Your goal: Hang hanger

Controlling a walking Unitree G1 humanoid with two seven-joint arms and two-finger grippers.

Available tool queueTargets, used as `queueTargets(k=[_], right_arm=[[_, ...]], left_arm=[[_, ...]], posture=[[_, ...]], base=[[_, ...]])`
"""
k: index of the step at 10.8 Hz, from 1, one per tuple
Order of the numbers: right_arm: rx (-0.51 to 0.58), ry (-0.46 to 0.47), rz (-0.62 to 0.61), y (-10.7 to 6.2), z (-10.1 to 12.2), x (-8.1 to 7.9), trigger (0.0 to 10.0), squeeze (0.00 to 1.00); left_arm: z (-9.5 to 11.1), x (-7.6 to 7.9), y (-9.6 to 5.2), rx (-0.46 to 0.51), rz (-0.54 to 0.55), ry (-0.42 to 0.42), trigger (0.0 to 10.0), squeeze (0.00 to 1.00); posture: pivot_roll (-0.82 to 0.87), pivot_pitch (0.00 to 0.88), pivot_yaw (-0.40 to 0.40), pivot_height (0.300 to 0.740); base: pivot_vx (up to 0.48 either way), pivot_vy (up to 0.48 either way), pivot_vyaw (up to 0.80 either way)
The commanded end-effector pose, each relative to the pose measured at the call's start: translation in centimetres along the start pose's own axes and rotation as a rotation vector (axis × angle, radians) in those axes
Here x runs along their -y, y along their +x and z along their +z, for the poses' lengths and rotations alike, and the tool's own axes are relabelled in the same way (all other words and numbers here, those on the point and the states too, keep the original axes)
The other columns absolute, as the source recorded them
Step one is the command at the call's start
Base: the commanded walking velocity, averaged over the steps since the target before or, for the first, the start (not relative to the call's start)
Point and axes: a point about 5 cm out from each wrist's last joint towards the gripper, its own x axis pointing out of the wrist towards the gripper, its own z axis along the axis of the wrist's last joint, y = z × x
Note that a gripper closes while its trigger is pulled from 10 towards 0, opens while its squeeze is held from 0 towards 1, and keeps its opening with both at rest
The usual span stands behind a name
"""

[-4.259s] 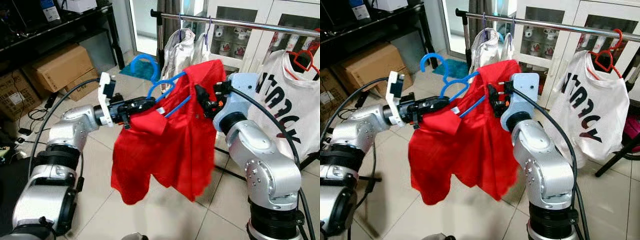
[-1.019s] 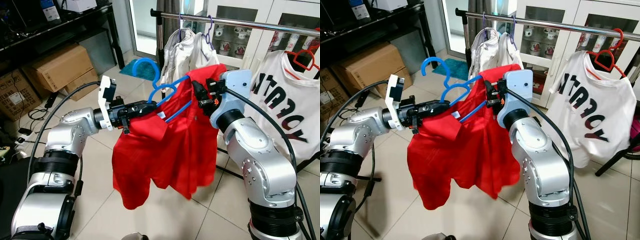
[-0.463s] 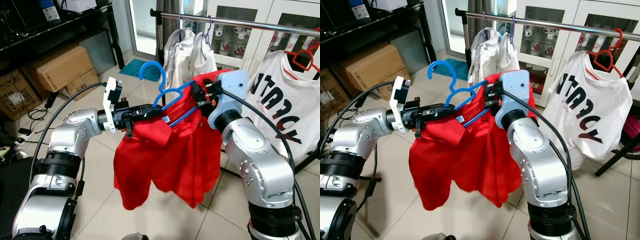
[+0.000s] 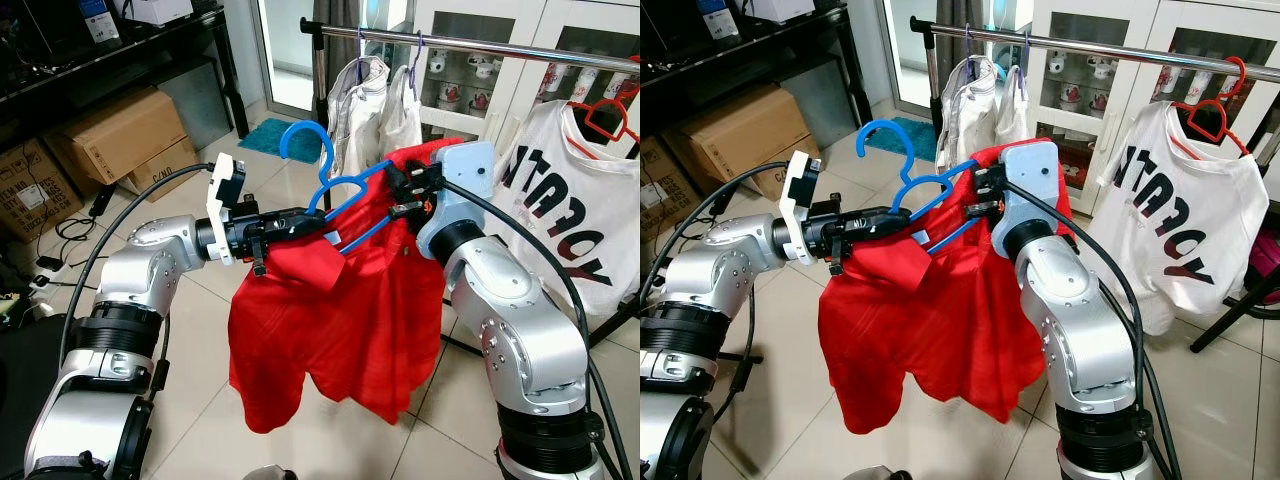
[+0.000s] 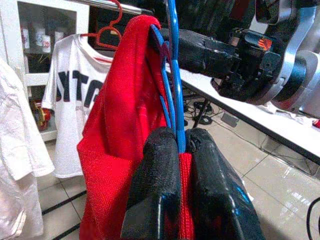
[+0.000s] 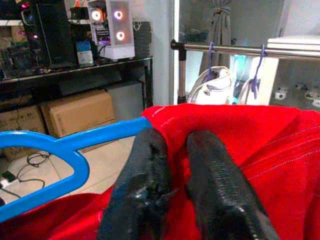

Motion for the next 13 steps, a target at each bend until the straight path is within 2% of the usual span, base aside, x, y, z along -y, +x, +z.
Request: queueTargets(k=[1, 7, 11, 13], right_arm=[[-0.020, 0.011, 0.000, 0.1, -0.4, 0.0, 0.0, 0.00], [-0.011, 0.016, 0.018, 0.1, -0.3, 0.1, 0.0, 0.00], [0.002, 0.023, 0.022, 0.0, -0.1, 0.1, 0.0, 0.00], [-0.004, 0.036, 0.024, -0.1, -0.4, -0.1, 0.0, 0.00]], left_arm=[[0.7, 0.4, 0.1, 0.007, -0.035, 0.033, 0.0, 0.00], [0.6, 0.2, -0.1, -0.009, -0.019, 0.033, 0.0, 0.00], [-1.0, -1.8, -1.0, -0.224, 0.209, 0.166, 0.0, 0.00], [-1.9, -2.3, -1.6, -0.318, 0.271, 0.197, 0.0, 0.00]], posture=[[-0.15, 0.000, 0.117, 0.740], [-0.15, 0.000, 0.114, 0.740], [-0.15, 0.000, 0.122, 0.740], [-0.14, 0.000, 0.126, 0.740]], base=[[0.000, 0.000, 0.00], [0.000, 0.000, 0.00], [0.000, 0.000, 0.00], [0.000, 0.000, 0.00]])
